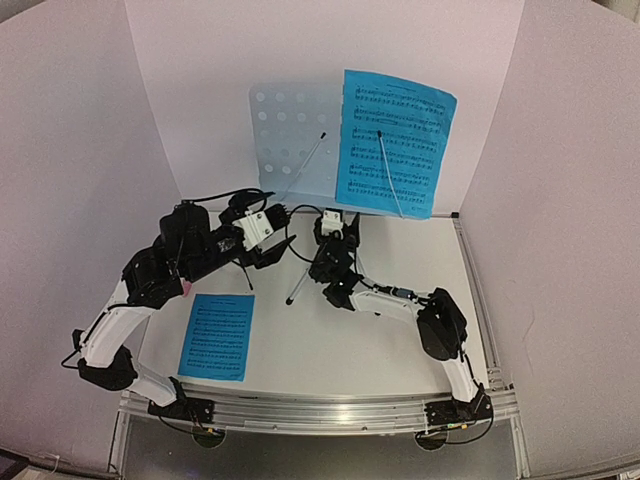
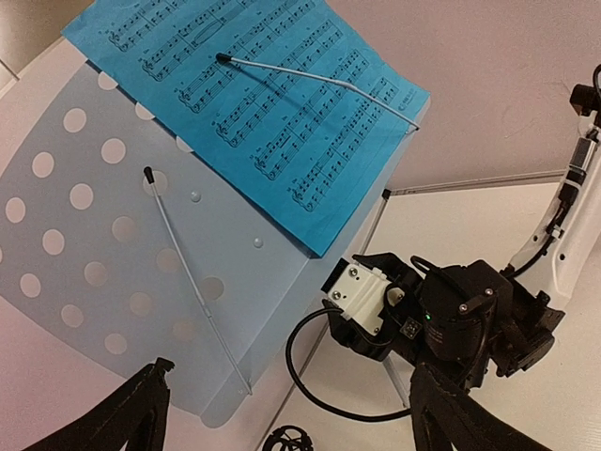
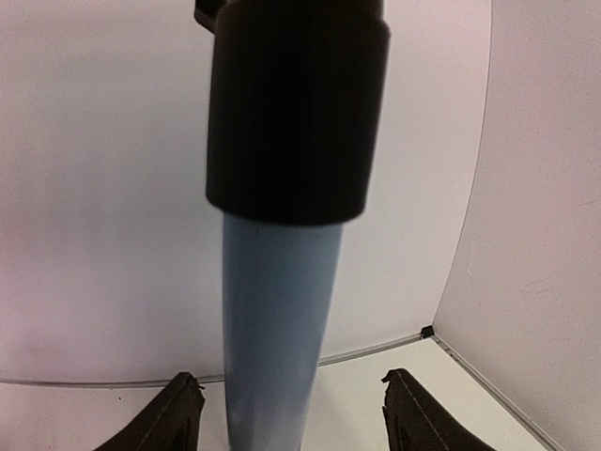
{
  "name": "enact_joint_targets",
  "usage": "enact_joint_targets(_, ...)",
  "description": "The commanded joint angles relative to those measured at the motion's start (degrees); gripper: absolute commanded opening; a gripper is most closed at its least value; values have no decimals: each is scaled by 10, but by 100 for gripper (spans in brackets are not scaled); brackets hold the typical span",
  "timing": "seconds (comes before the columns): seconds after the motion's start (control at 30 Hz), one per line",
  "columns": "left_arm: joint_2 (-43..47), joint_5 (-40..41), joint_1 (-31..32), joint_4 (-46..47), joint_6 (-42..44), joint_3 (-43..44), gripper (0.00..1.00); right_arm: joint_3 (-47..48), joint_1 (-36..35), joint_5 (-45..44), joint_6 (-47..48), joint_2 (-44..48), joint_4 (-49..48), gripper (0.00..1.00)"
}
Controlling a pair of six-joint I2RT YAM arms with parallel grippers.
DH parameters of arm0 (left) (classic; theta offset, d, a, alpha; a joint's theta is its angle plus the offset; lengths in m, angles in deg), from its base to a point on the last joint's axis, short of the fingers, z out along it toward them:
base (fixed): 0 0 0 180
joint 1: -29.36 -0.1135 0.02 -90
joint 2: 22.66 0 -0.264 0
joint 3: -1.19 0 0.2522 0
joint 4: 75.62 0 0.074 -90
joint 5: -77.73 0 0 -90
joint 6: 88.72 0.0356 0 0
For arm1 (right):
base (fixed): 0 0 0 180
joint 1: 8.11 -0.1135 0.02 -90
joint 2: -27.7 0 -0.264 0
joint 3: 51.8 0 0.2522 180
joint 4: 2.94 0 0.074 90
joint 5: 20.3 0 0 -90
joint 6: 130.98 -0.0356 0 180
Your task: Pack up the instrument practice props
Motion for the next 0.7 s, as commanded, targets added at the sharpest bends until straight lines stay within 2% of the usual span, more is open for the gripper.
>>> enact_joint_targets(0.0,-14,-21,-3,27,-10,26,88,-30,-19,-1,16,78,-32,71)
enact_joint_targets(0.23,-33,-41,-4,27,-30,43,88,-120,-54,11,27,137,-33,78)
enact_joint_targets(0.4,-47,-58,-3,16,-82,65,88,-214,-88,42,67,186,-30,79)
enact_joint_targets(0.53,-67,-81,-3,-9,-125,95,88,-296,-111,31,82,230,-18,80)
enact_joint_targets(0.6,-77,-90,-4,-13,-144,104,88,-329,-123,42,63,252,12,80)
enact_joint_targets(0.67,-88,-104,-6,-16,-170,115,87,-337,-140,87,11,279,140,80)
